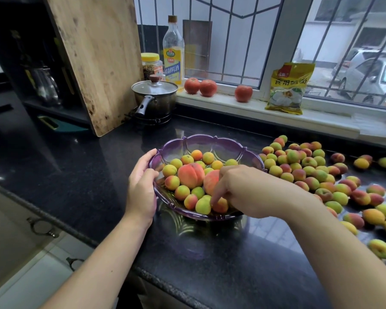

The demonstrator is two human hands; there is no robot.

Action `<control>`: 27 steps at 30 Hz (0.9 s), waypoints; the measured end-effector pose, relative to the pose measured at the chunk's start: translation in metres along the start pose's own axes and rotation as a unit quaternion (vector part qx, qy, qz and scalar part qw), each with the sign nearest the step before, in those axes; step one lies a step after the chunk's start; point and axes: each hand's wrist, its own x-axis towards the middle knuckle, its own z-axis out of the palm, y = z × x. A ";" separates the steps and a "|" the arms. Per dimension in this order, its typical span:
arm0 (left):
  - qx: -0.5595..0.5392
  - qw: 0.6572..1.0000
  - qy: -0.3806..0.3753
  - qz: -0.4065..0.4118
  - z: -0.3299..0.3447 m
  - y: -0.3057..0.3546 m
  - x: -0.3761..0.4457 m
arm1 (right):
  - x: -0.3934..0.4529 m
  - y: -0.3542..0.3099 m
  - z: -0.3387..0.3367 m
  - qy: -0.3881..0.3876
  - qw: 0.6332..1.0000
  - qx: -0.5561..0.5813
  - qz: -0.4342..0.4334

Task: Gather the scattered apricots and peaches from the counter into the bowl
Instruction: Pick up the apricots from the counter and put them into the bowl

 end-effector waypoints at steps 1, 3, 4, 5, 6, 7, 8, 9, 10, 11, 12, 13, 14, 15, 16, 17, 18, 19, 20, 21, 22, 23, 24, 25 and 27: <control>0.002 1.000 -0.005 0.006 0.000 0.000 -0.001 | -0.002 0.002 -0.007 0.015 0.999 0.020 0.020; 0.009 1.000 -0.021 0.011 0.000 0.001 -0.003 | -0.011 0.008 -0.021 0.103 0.989 0.075 0.072; 0.015 0.999 -0.030 0.013 0.000 0.002 -0.004 | -0.016 0.017 -0.026 0.163 0.975 0.104 0.105; 0.025 0.999 -0.039 0.018 0.000 0.002 -0.005 | -0.022 0.027 -0.029 0.222 0.955 0.134 0.145; 0.044 0.998 -0.042 0.025 0.000 0.003 -0.007 | -0.027 0.040 -0.029 0.268 0.931 0.159 0.190; 0.063 0.996 -0.044 0.036 0.000 0.003 -0.009 | -0.032 0.053 -0.025 0.301 0.906 0.175 0.240; 0.078 0.995 -0.041 0.041 0.001 0.004 -0.012 | -0.039 0.066 -0.018 0.317 0.885 0.179 0.291; 0.083 0.995 -0.039 0.046 0.002 0.003 -0.015 | -0.045 0.075 -0.008 0.321 0.870 0.166 0.337; 0.085 0.995 -0.033 0.048 0.001 0.002 -0.017 | -0.051 0.082 0.006 0.326 0.858 0.138 0.372; 0.084 0.995 -0.023 0.055 0.001 0.001 -0.018 | -0.056 0.085 0.022 0.339 0.849 0.103 0.393; 0.076 0.995 -0.006 0.058 -0.001 -0.002 -0.017 | -0.061 0.085 0.038 0.352 0.840 0.063 0.407; 0.062 0.996 0.014 0.057 -0.003 -0.004 -0.016 | -0.064 0.084 0.054 0.360 0.833 0.021 0.419; 0.043 0.997 0.035 0.051 -0.004 -0.005 -0.014 | -0.065 0.083 0.066 0.358 0.828 -0.015 0.432; 0.025 0.998 0.052 0.039 -0.005 -0.005 -0.012 | -0.064 0.083 0.074 0.348 0.823 -0.043 0.447; 0.013 0.997 0.063 0.030 -0.006 -0.005 -0.010 | -0.062 0.085 0.080 0.331 0.822 -0.069 0.458; 0.009 0.997 0.067 0.024 -0.006 -0.005 -0.009 | -0.059 0.086 0.083 0.312 0.823 -0.101 0.463; 0.011 0.998 0.066 0.021 -0.005 -0.005 -0.009 | -0.056 0.088 0.086 0.293 0.825 -0.129 0.466; 0.010 0.998 0.061 0.019 -0.004 -0.005 -0.010 | -0.053 0.089 0.087 0.274 0.826 -0.147 0.470; 0.006 0.998 0.055 0.014 -0.005 -0.005 -0.010 | -0.051 0.089 0.088 0.255 0.826 -0.158 0.478; 0.002 0.999 0.047 0.010 -0.004 -0.005 -0.009 | -0.048 0.089 0.088 0.238 0.824 -0.167 0.487; 0.000 0.999 0.041 0.007 -0.004 -0.005 -0.009 | -0.046 0.088 0.089 0.228 0.821 -0.177 0.493; 0.001 0.999 0.036 0.007 -0.004 -0.005 -0.008 | -0.045 0.088 0.091 0.227 0.818 -0.187 0.494; -0.001 0.999 0.033 0.009 -0.003 -0.004 -0.008 | -0.045 0.088 0.091 0.230 0.817 -0.198 0.491; -0.003 1.000 0.029 0.008 -0.002 -0.004 -0.007 | -0.044 0.087 0.092 0.234 0.816 -0.208 0.487; -0.002 1.000 0.010 -0.001 -0.001 -0.003 -0.005 | -0.044 0.088 0.092 0.237 0.819 -0.209 0.479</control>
